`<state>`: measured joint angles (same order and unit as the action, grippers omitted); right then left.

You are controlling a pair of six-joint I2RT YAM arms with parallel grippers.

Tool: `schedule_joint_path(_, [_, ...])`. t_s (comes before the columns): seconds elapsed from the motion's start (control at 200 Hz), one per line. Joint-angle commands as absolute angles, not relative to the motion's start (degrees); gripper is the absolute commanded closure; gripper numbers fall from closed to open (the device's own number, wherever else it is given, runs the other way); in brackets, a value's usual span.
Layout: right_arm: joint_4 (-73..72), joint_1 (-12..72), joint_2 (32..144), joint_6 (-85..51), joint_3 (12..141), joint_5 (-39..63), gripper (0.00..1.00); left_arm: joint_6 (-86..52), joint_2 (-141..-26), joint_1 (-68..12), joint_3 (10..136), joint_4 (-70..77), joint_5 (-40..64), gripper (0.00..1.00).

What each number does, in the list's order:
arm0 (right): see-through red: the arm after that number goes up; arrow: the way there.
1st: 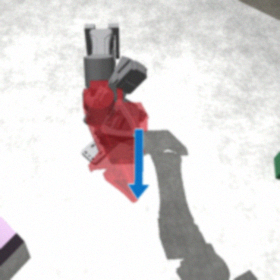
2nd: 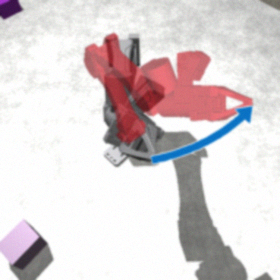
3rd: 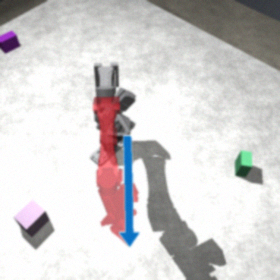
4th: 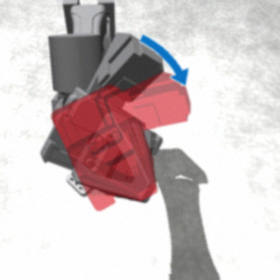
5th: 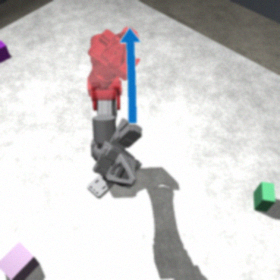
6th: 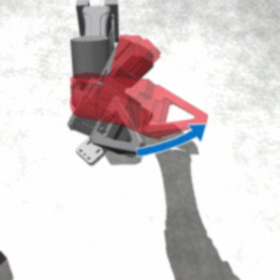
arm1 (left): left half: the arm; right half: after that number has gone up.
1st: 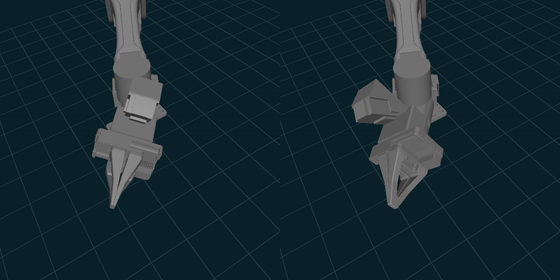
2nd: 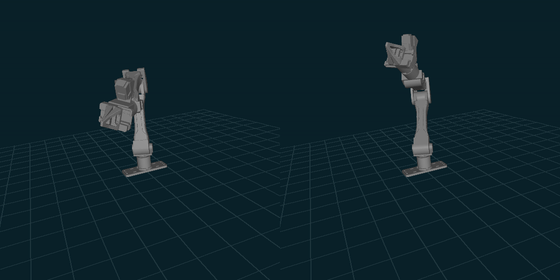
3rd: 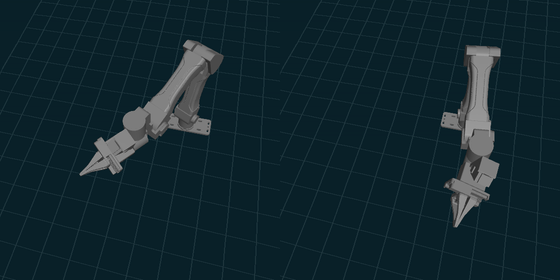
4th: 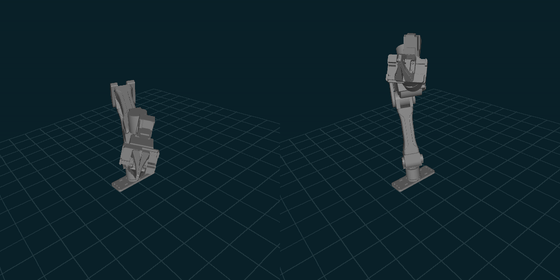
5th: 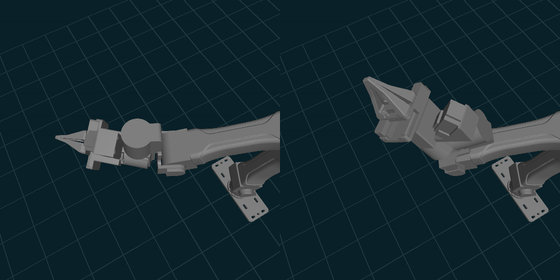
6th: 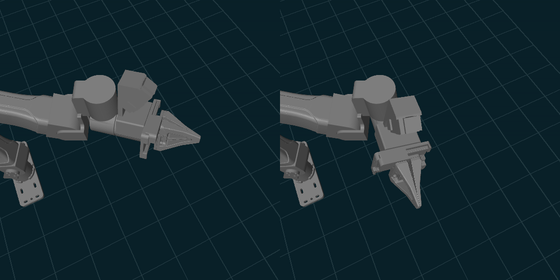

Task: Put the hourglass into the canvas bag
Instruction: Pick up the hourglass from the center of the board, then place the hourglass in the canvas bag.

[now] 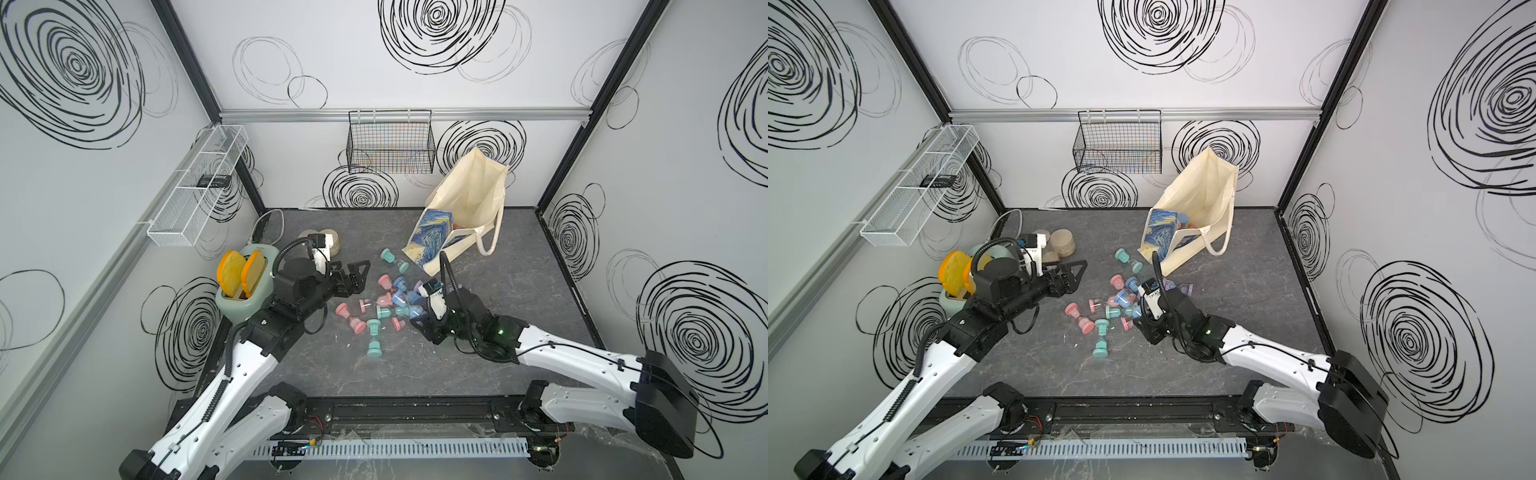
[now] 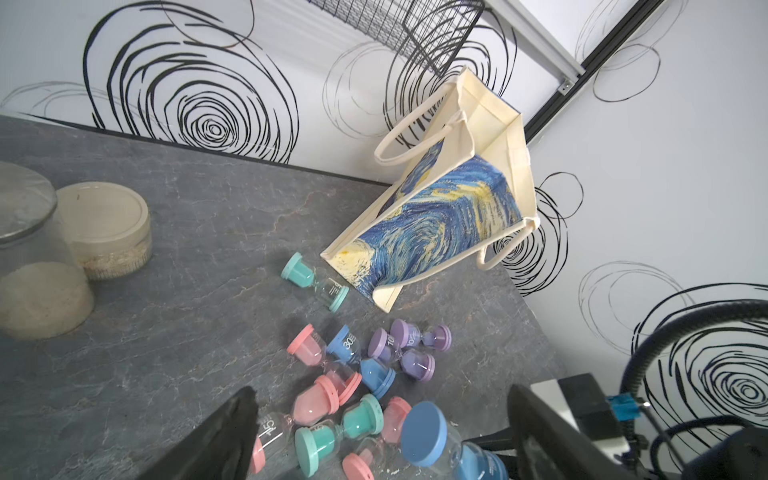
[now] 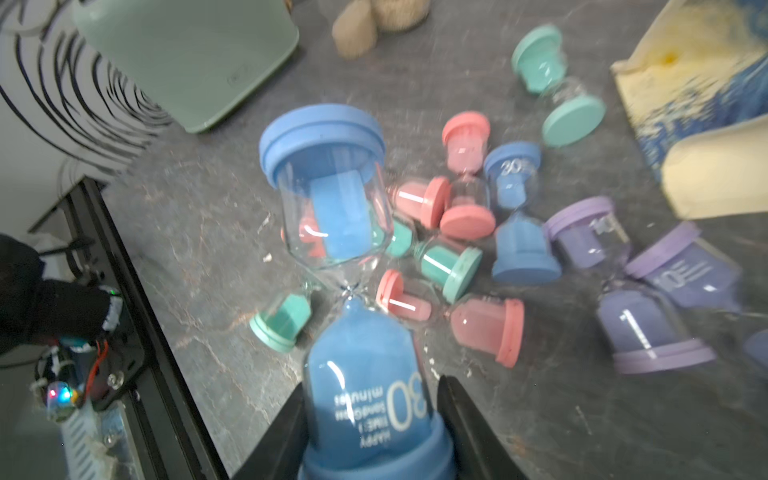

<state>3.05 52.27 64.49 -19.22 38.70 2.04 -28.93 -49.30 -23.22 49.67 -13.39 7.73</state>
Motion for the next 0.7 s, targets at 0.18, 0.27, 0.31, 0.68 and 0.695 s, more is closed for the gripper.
schedule_joint_path(0.18, [12.6, 45.4, 59.7, -21.5, 51.3, -3.4, 0.67, -29.6, -53.8, -23.1, 55.6, -7.6, 10.3, 0.04])
schedule_joint_path(0.27, [15.1, 42.8, 60.2, -22.2, 55.3, -4.8, 0.68, -30.1, -55.2, -23.7, 57.0, -6.2, 10.4, 0.04])
schedule_joint_path(0.31, [16.1, 41.5, 60.6, -22.5, 57.0, -5.2, 0.68, -30.1, -55.9, -24.3, 57.5, -5.4, 10.4, 0.04])
schedule_joint_path(0.68, [15.8, 29.8, 66.7, -20.7, 69.7, -7.9, 0.68, -31.9, -63.8, -30.8, 61.0, 2.6, 8.3, 0.04])
schedule_joint_path(0.695, [15.7, 29.2, 67.2, -20.6, 70.1, -8.0, 0.68, -32.0, -64.2, -31.1, 61.1, 3.0, 8.3, 0.04])
